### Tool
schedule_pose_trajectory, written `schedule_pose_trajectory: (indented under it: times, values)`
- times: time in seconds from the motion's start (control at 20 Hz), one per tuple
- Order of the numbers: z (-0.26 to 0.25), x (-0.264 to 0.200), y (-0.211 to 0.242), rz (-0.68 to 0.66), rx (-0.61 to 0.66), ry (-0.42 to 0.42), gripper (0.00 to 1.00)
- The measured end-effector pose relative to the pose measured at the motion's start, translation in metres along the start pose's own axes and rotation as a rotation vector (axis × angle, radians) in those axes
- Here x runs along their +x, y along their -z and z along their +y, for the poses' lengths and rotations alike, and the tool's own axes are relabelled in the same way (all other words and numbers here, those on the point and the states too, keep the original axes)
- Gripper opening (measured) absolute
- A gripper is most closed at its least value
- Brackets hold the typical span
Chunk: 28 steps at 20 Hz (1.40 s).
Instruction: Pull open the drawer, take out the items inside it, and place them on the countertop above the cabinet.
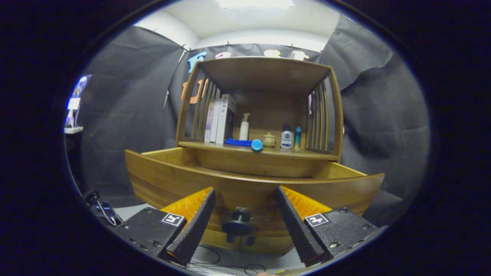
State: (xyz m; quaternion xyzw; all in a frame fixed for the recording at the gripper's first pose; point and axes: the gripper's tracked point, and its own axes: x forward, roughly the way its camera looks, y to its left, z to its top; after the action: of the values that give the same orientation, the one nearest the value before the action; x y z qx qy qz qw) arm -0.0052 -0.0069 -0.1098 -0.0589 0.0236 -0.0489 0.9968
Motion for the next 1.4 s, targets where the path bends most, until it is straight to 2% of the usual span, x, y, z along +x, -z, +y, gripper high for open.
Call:
schedule_pose_trajectory:
  times: [0.2, 0.6, 0.75, 0.95, 1.2, 1.4]
  values:
    - [0.001, 0.003, 0.007, 0.017, 0.055, 0.042, 1.00]
    - [0.000, 0.013, 0.005, 0.020, 0.054, 0.096, 1.00]
    - [0.000, 0.035, 0.000, 0.039, 0.075, 0.092, 1.00]
    - [-0.004, 0.064, -0.011, 0.036, 0.042, 0.104, 1.00]
    - [-0.006, 0.092, -0.011, 0.097, 0.104, 0.094, 1.00]
    - [-0.008, 0.109, -0.009, 0.127, 0.089, 0.099, 1.00]
